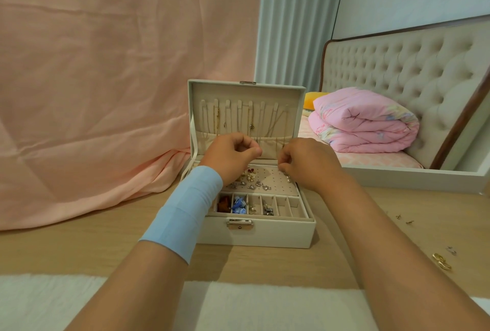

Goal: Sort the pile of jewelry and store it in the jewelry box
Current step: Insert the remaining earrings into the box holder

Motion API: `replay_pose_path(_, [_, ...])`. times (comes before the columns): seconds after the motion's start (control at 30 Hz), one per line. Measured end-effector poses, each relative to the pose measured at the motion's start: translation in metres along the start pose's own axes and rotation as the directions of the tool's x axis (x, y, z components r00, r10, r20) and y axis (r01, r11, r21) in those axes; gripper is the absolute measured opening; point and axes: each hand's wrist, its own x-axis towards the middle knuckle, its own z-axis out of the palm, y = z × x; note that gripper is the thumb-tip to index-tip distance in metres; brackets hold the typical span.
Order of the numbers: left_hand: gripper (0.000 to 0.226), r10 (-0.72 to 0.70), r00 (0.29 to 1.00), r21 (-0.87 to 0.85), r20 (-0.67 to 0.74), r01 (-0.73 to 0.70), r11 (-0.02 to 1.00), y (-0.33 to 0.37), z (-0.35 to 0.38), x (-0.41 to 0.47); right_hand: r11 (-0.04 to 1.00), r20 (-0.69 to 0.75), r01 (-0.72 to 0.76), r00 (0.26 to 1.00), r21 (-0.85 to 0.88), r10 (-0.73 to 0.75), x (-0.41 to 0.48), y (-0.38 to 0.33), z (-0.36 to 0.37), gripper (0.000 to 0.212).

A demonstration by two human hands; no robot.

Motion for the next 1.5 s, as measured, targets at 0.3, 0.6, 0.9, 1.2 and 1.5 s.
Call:
replay_pose_path(0.3, [0.006, -0.038, 0.999, -0.056, -0.004, 0.037, 0.998, 0.005, 0.002, -0.002, 0.976, 0.133, -0.058, 0.991, 0.209, 0.031, 0.004, 0.007, -0.004, 0.021])
replay_pose_path(0.6, [0.011, -0.153, 0.988, -0.325, 0.003, 0.146, 0.934, 0.022, 0.008, -0.007, 0.647, -0.053, 0.074, 0.997, 0.759, -0.051, -0.002, -0.009, -0.045, 0.018])
replay_pose_path(0.9, [0.017, -0.217, 0.97, -0.391, 0.106, 0.241, 0.888, 0.025, 0.008, -0.007, 0.553, -0.106, 0.052, 0.992, 0.832, 0.065, 0.0, -0.007, -0.033, 0.008])
replay_pose_path(1.2, [0.022, -0.017, 0.989, 0.496, 0.15, -0.06, 0.866, -0.002, 0.018, -0.004, 0.972, 0.046, -0.048, 0.998, 0.231, 0.038, -0.003, 0.006, -0.006, 0.008])
replay_pose_path(1.5, [0.027, -0.036, 0.975, 0.545, 0.221, -0.093, 0.834, -0.001, 0.02, -0.004, 0.975, 0.026, -0.003, 1.0, 0.223, -0.003, -0.006, 0.005, -0.003, 0.014])
